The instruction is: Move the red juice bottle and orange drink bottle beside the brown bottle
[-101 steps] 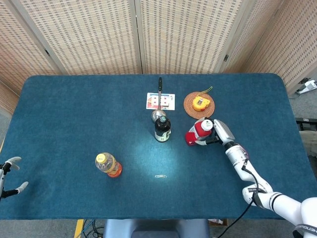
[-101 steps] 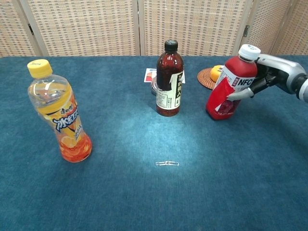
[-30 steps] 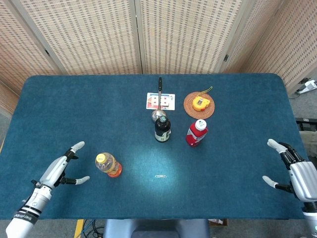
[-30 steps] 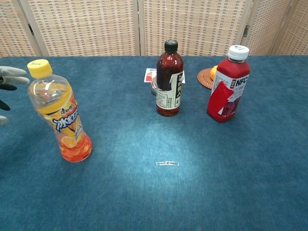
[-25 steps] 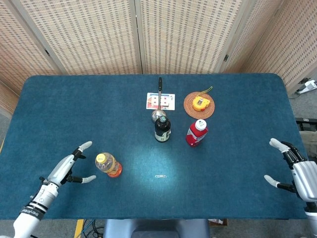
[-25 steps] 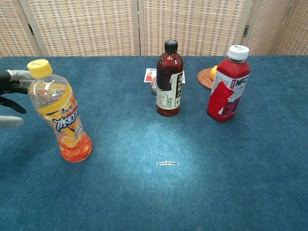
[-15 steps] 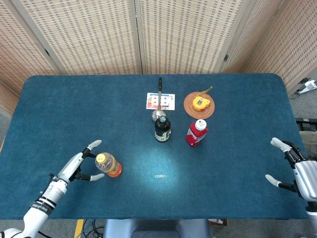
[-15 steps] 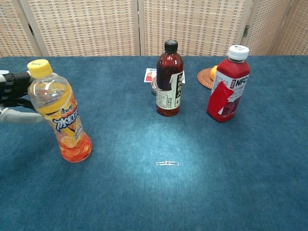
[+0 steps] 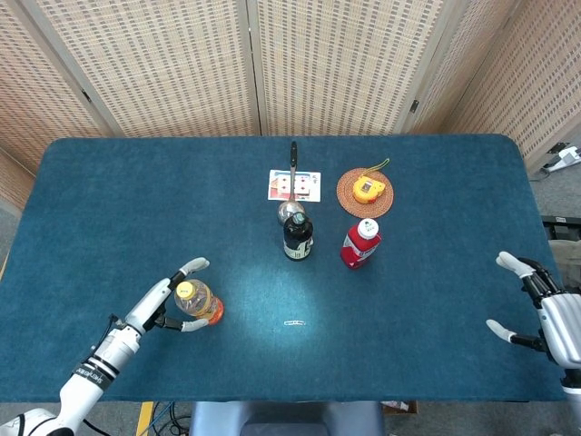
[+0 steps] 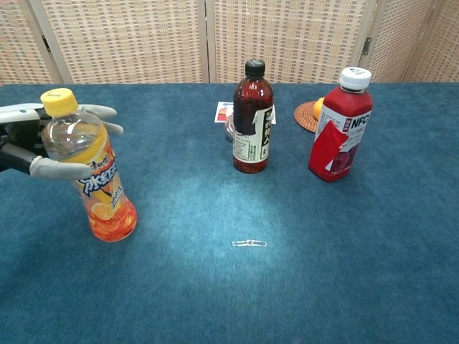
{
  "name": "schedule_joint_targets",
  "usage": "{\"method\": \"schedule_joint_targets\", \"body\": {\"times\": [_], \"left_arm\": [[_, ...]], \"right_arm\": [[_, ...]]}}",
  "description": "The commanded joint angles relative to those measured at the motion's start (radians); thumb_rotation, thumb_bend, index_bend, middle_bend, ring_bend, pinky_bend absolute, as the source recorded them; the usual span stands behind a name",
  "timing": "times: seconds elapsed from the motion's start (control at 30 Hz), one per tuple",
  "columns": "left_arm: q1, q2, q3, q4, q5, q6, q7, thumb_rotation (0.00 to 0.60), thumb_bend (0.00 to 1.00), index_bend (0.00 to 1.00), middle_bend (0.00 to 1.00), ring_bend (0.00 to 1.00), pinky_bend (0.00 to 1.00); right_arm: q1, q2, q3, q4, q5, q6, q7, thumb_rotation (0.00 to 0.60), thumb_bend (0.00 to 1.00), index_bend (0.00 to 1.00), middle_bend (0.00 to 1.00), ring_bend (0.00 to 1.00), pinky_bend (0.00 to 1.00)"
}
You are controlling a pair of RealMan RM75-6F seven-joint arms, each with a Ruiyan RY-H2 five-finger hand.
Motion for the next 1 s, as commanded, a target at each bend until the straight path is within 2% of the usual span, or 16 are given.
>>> {"method": "schedule_joint_targets", "body": {"times": [0.03, 0.2, 0.43, 0.6, 0.8, 1.0], "left_arm": [[-0.003, -0.029, -0.002, 0.014, -0.011, 0.021, 0.039, 0.600, 0.12, 0.19, 0.12, 0.09, 0.20], [0.003, -0.082, -0.005, 0.043, -0.039, 0.071, 0.122, 0.600, 0.12, 0.28, 0.19, 0.14, 0.20], [0.020, -0.136, -0.011, 0.075, -0.067, 0.139, 0.200, 0.600, 0.12, 0.49, 0.39, 0.26, 0.26], [0.030, -0.169, -0.015, 0.096, -0.057, 0.186, 0.229, 0.600, 0.12, 0.60, 0.49, 0.35, 0.33], [0.032, -0.188, -0.033, 0.111, -0.040, 0.223, 0.221, 0.600, 0.12, 0.65, 0.55, 0.38, 0.36], [-0.010, -0.179, -0.086, 0.140, -0.050, 0.200, 0.219, 0.600, 0.12, 0.65, 0.55, 0.39, 0.37]], "right_arm": [[-0.001, 0.001, 0.002, 0.000, 0.001, 0.000, 0.004, 0.600, 0.00, 0.15, 0.23, 0.13, 0.42], [-0.002, 0.002, 0.005, 0.001, 0.002, -0.002, 0.010, 0.600, 0.00, 0.15, 0.23, 0.13, 0.42], [-0.002, 0.004, 0.009, 0.003, 0.004, -0.009, 0.018, 0.600, 0.00, 0.15, 0.23, 0.13, 0.42], [-0.001, 0.003, 0.011, 0.003, 0.005, -0.014, 0.019, 0.600, 0.00, 0.15, 0.23, 0.13, 0.42], [-0.001, 0.002, 0.013, 0.003, 0.006, -0.019, 0.019, 0.600, 0.00, 0.15, 0.24, 0.13, 0.42], [0.002, -0.002, 0.014, 0.004, 0.006, -0.026, 0.011, 0.600, 0.00, 0.15, 0.24, 0.13, 0.42]]}}
